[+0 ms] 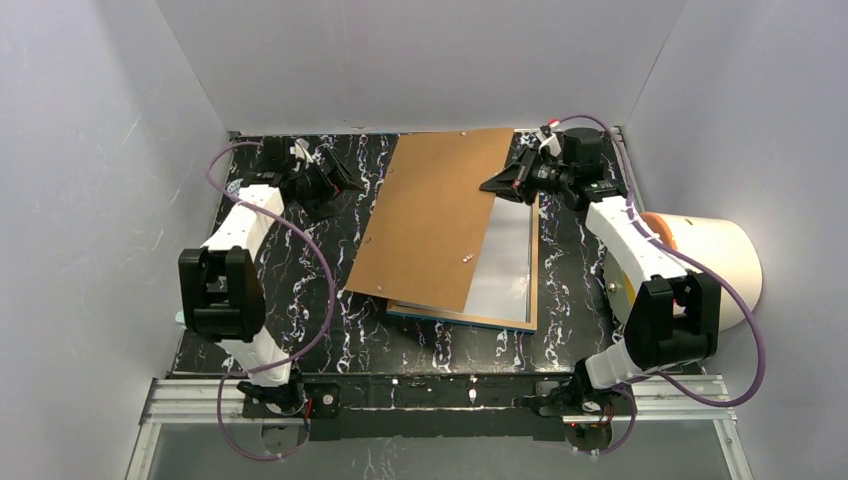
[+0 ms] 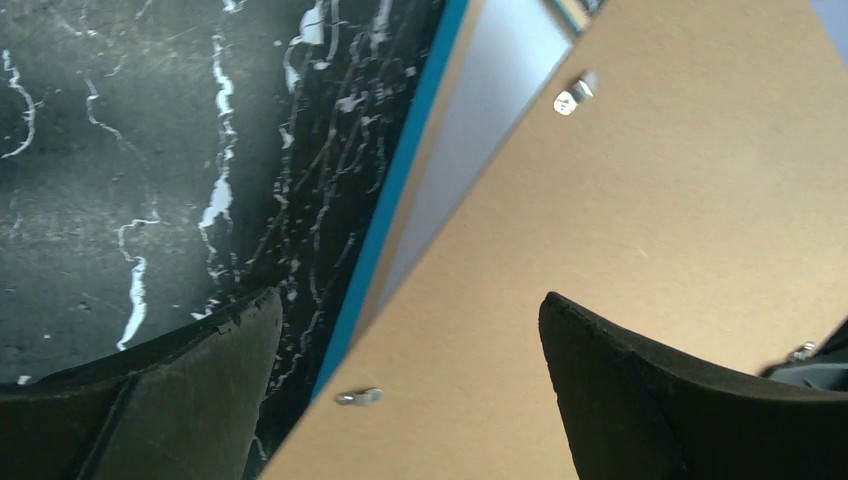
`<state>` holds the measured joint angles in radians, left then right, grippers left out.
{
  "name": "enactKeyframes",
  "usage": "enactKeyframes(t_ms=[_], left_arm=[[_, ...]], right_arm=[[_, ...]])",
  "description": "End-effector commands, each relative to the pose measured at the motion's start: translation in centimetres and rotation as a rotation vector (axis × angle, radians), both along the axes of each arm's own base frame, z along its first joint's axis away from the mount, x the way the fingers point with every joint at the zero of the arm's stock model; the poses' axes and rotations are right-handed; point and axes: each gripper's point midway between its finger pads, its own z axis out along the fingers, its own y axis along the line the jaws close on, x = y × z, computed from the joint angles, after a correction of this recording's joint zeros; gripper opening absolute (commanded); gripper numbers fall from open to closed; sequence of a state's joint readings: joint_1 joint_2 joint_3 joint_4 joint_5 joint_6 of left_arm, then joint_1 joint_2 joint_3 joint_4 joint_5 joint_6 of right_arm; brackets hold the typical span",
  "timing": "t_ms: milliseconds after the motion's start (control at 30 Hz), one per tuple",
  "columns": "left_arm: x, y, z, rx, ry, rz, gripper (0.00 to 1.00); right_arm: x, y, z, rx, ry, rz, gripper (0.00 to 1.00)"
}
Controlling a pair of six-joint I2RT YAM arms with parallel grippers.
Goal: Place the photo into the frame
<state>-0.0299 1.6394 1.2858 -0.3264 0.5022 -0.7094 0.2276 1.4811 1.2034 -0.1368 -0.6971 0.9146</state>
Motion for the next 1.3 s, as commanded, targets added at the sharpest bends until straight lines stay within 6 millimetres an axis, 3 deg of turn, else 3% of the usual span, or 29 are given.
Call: enactKeyframes(t_ms=[0,167,467,733,967,1267], left_arm=[[-1.4,0.3,-2.0,0.09,0.085,-0.113,0.98],[-2.0,-1.5,-4.5,0.104,0.134,-0.196,0.92],[-2.2,-5.0,-7.1,0.072,0.169,-0.297,0.82],[-2.7,-7.8,-9.5,0.07,0.222,-0.368,0.75],[-2.5,-8.6,-10.8,0.089,0.232,-0.397,0.7],[-2.8,-9.2,-12.3,0.103,0.254,-0.424,0.64]], right_arm=[[-0.9,-1.4,0.8,0.073,0.036,0.101,0.01],[-0.2,-3.8,-0.3,0.019,0.08,0.116,0.01],[0.8,-8.5,-3.1,-0.034,0.125,0.097,0.01],[2.2,-9.2,-4.9,-0.049,0.157,0.121,0.01],[3.2,-9.5,-5.4,-0.05,0.159,0.16,0.01],[4.7,-10.1,-7.5,-0.083,0.178,0.146,0.01]])
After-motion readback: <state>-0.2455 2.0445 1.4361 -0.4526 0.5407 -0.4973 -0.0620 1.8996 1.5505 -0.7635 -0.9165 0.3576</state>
